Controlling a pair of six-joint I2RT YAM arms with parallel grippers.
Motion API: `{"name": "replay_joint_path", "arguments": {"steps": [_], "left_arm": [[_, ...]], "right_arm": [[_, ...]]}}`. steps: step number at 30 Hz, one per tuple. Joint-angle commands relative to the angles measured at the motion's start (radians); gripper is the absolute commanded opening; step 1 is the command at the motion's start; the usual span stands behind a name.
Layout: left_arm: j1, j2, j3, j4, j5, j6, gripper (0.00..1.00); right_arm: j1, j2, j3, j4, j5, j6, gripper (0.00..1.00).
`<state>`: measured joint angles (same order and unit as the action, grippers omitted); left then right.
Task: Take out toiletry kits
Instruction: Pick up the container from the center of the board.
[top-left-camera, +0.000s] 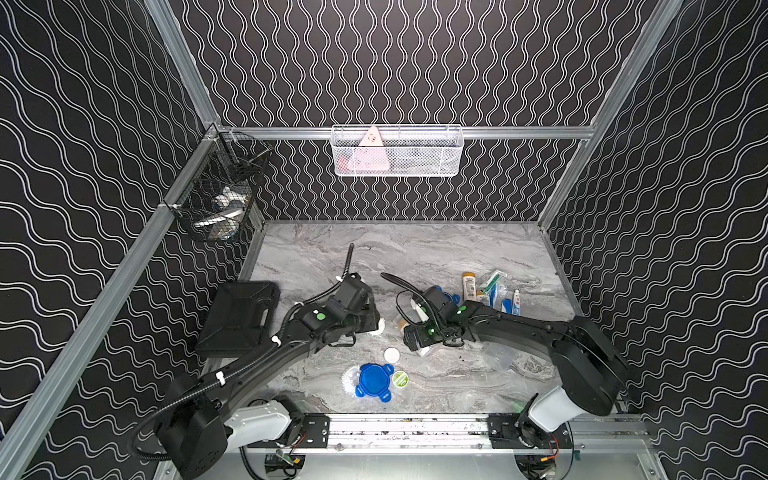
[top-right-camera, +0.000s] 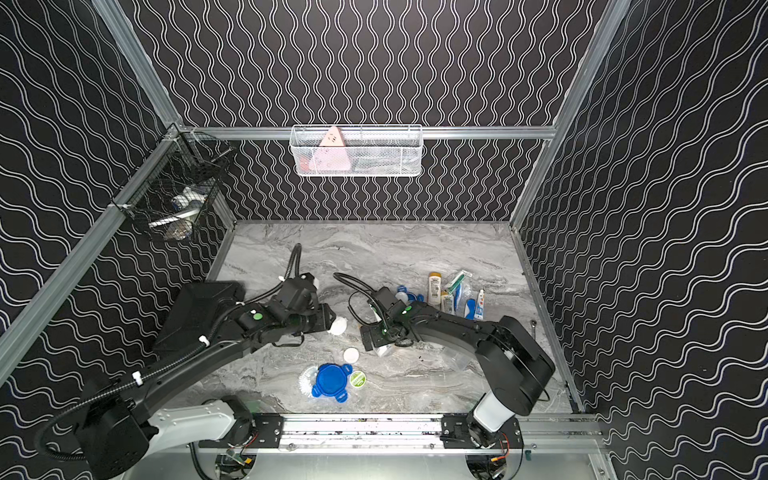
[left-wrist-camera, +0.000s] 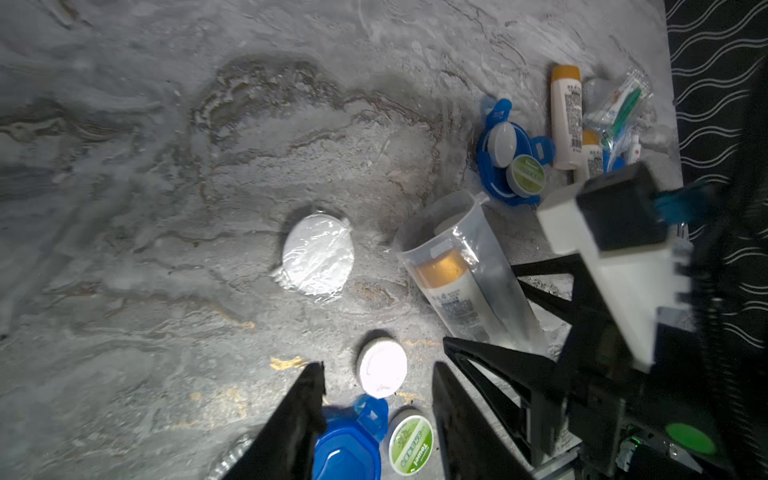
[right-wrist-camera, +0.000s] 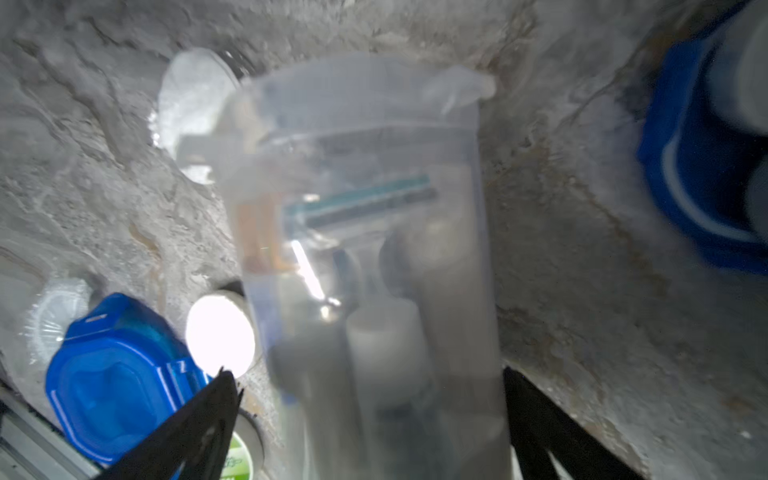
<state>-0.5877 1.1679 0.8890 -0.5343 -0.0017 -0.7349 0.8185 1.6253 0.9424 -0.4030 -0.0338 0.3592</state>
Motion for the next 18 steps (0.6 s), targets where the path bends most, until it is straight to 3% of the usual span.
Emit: {"name": "replay_joint_path", "arguments": {"steps": [1, 10, 18], "left_arm": [[0.057, -0.042, 0.01, -0.072, 0.059, 0.034, 0.48], [0.22, -0.022, -0.052, -0.03, 0.229, 0.028, 0.48], [0.252, 0.025, -0.041, -0.018, 0.277, 0.063, 0.5]], "right_arm": [[0.028, 0.034, -0.005, 0.041, 0.03, -0.003, 0.91], [0.061, 0.04, 0.049, -0.058, 0.09, 0.091, 0.56], [0.059, -0.011, 0.166, -0.276, -0.018, 0.131, 0.52]]}}
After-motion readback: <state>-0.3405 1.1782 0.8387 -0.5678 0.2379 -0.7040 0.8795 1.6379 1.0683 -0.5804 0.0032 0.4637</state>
